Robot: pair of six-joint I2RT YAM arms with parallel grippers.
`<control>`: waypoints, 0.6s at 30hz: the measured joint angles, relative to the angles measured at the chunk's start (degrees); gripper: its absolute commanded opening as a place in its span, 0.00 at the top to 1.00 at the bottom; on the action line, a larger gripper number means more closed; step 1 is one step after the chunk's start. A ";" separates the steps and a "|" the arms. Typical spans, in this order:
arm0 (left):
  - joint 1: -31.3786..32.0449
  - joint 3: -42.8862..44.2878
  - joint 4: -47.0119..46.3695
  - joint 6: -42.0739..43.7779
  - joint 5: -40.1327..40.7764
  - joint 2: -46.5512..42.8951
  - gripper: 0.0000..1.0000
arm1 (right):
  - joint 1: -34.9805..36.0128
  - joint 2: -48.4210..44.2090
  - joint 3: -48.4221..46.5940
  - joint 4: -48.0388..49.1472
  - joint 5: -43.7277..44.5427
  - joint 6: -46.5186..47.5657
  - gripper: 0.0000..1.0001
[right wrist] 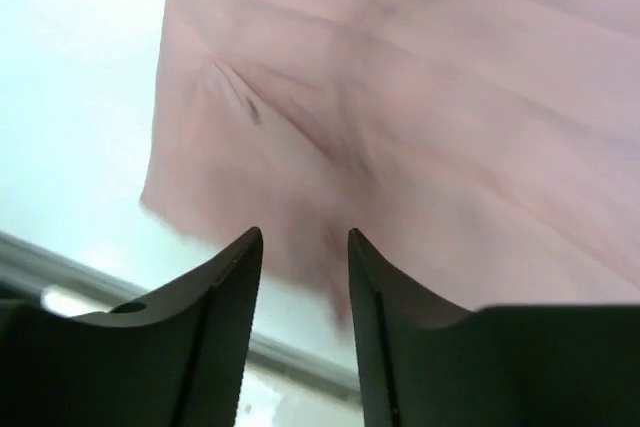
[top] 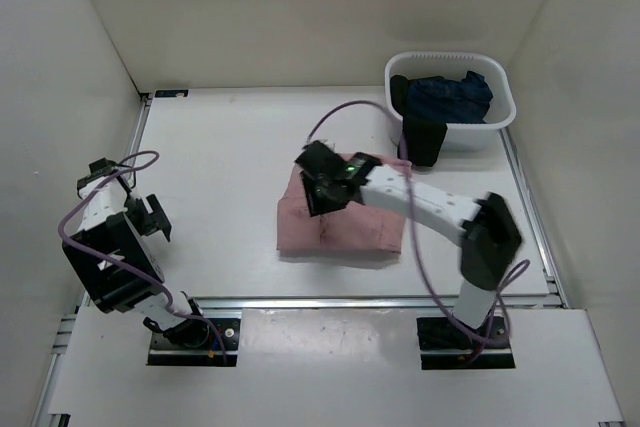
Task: Fold and stack the trousers
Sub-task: Fold the trousers
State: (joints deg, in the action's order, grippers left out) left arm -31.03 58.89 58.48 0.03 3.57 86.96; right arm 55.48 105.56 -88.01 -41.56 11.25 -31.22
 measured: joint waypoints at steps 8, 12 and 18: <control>0.00 -0.02 0.00 0.00 0.00 -0.17 0.00 | -18.71 -22.69 12.15 -5.16 11.28 -9.18 0.93; 0.00 -0.42 -0.04 0.00 0.00 -0.17 0.00 | -28.74 -14.60 17.33 -8.50 15.85 -9.77 1.00; 0.00 -1.92 0.00 0.00 0.09 -0.72 0.00 | -33.90 -1.46 16.87 -8.59 16.68 -8.61 1.00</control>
State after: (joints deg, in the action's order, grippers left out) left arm -31.03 56.97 58.48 0.03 3.66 86.24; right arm 21.58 104.09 -71.13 -50.15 27.92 -39.83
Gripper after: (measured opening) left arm 0.998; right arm 0.002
